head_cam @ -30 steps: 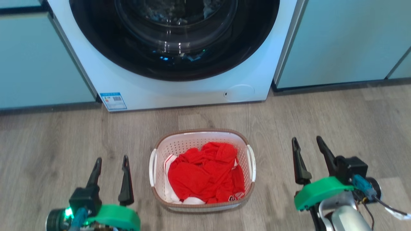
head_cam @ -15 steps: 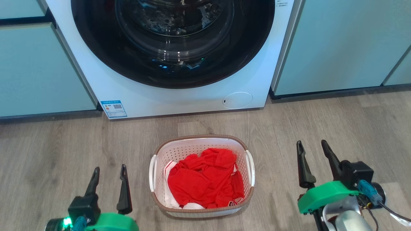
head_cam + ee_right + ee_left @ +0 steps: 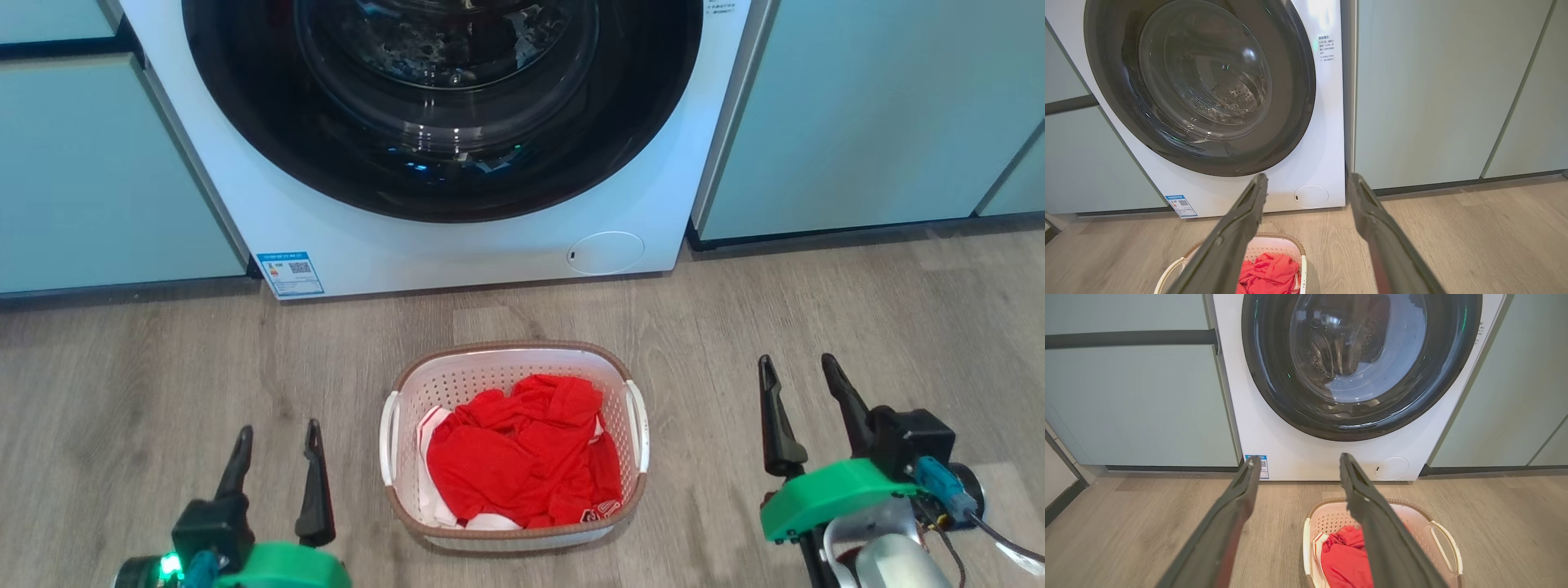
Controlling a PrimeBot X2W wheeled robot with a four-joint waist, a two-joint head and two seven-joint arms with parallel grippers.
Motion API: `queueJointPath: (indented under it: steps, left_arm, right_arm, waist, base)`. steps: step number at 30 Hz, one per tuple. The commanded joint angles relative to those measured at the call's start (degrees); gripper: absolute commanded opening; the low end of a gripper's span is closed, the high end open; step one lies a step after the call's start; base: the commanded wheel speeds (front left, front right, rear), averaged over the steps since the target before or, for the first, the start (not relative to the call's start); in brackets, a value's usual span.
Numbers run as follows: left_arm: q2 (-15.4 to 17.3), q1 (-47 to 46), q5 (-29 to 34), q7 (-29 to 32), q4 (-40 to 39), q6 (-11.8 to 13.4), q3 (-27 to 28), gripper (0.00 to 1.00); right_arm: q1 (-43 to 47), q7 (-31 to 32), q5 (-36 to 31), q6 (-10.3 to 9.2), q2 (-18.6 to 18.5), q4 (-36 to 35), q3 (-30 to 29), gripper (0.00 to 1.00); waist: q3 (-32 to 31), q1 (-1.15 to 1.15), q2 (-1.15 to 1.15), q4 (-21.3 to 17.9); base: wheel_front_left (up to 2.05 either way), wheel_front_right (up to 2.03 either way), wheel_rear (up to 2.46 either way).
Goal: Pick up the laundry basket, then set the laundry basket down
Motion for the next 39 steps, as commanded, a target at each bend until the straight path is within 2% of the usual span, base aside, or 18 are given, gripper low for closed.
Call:
queueJointPath:
  steps: [1, 7, 39]
  left_arm:
    - [0.0, 0.01, 0.01, 0.0, 0.35, -0.07, -0.05, 0.0]
    - [-0.02, 0.83, -0.51, 0.09, 4.45, -0.13, -0.17, 0.0]
    - [0.86, -3.45, -23.13, 4.49, 5.72, -3.35, 2.03, 0.0]
  right_arm:
    - [0.01, 0.02, 0.03, 0.0, 0.0, 0.17, 0.02, 0.0]
    - [1.34, 0.19, 0.61, -0.01, 0.04, 4.19, 0.4, 0.0]
    - [-0.37, 4.42, 21.59, 0.08, -0.97, 3.95, -1.83, 0.0]
  waist:
    - [0.03, 0.01, 0.0, 0.0]
    - [0.04, 0.01, 0.0, 0.02]
    - [0.01, 0.01, 0.0, 0.28]
  base:
    - [0.0, 0.0, 0.0]
    - [0.0, 0.0, 0.0]
    - [0.0, 0.0, 0.0]
